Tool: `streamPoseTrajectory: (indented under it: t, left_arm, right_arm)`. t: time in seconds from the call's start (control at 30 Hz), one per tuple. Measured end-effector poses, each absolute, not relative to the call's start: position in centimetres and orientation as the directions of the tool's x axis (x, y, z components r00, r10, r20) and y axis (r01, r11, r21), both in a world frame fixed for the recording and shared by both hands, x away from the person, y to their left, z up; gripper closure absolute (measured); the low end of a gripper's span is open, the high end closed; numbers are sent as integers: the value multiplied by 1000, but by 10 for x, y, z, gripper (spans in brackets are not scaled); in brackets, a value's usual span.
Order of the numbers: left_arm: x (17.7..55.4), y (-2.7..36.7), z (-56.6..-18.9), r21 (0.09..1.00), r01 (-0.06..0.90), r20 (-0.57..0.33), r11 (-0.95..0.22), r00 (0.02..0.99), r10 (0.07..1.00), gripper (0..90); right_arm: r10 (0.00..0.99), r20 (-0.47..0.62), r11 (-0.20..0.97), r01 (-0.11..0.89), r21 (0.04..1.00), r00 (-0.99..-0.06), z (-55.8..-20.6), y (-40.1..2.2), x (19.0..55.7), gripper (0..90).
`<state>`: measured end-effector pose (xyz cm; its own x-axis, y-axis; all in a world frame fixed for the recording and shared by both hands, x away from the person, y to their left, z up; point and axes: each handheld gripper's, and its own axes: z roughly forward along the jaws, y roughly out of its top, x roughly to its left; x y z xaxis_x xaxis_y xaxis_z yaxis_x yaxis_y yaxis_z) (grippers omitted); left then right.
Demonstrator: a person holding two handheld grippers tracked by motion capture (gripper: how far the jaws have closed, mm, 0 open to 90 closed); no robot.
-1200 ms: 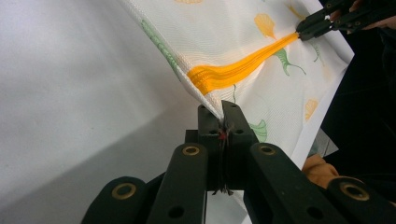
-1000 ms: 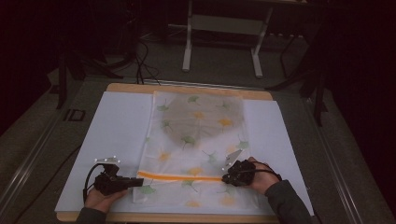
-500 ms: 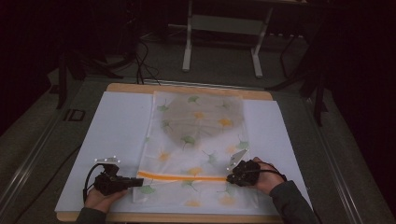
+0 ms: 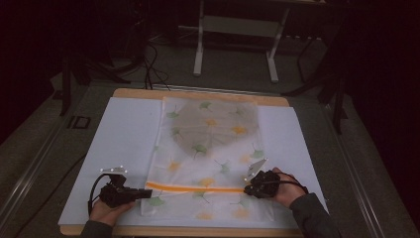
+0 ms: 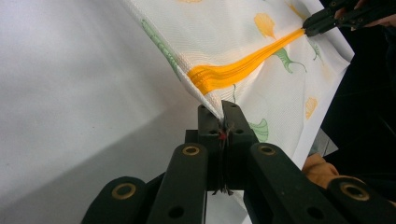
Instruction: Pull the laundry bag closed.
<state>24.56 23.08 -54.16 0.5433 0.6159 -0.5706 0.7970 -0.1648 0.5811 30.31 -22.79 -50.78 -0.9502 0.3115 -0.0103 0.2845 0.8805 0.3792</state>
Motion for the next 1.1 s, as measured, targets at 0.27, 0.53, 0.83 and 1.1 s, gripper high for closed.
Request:
streamPoseTrajectory:
  t: [0.27, 0.53, 0.83, 1.1]
  left_arm:
    - [246, 231, -542, 579, 799, -572, -165, 542, 616, 883]
    - [245, 230, -542, 578, 800, -574, -163, 540, 615, 883]
    - [245, 231, -543, 577, 800, -572, -167, 541, 617, 883]
    - [245, 230, -544, 574, 800, -570, -175, 544, 616, 882]
  right_arm:
    - [327, -10, 876, 300, 377, -945, -507, -238, 303, 848]
    - [338, -8, 873, 311, 376, -941, -507, -244, 302, 848]
    - [353, -14, 876, 325, 358, -936, -506, -254, 301, 848]
    - [366, -11, 870, 338, 359, -930, -505, -264, 300, 849]
